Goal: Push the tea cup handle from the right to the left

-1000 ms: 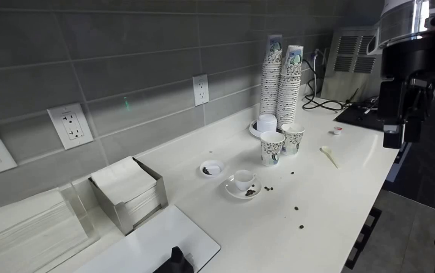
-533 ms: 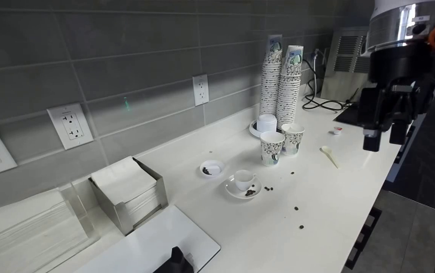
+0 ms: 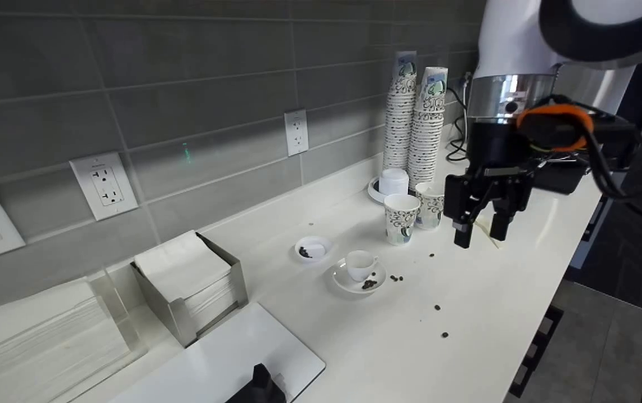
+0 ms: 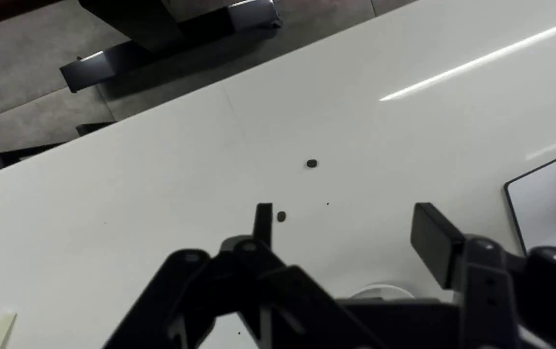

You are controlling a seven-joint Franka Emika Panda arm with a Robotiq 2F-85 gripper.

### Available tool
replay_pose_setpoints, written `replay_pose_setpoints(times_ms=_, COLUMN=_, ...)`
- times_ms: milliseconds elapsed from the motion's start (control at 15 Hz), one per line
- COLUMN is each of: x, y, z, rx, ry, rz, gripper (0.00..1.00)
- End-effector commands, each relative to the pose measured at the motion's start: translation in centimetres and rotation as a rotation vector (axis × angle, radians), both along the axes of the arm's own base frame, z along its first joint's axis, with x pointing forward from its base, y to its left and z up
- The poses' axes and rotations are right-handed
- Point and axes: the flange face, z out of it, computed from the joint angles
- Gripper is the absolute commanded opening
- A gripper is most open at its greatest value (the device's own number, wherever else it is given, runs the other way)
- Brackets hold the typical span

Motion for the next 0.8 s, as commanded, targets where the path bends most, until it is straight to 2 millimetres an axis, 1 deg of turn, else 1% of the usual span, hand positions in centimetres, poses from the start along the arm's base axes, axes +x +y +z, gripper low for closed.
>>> replay_pose_setpoints(times_ms=0, x=4.5, y=0.2, z=-2.7, rx=0.039, ry=0.017, rz=0.050, gripper=0.45)
replay_pose_setpoints(times_ms=133, x=6.4, y=0.0, z=-4.5, rx=0.047, ry=0.024, rz=0.076, gripper=0.30)
replay_pose_setpoints(times_ms=200, x=7.5, y=-0.6, z=-5.5, rx=0.042, ry=0.025, rz=0.077, gripper=0.24)
replay_pose_setpoints(times_ms=400, x=9.9, y=-2.3, z=-7.5, rx=0.063, ry=0.028, rz=0.072, gripper=0.02)
replay_pose_setpoints(times_ms=667, x=12.9, y=-3.8, z=-9.5, rx=0.101, ry=-0.002, rz=0.100, gripper=0.00)
replay_pose_setpoints(times_ms=733, x=11.0, y=-3.6, z=-8.8, rx=0.067, ry=0.013, rz=0.082, gripper=0.01)
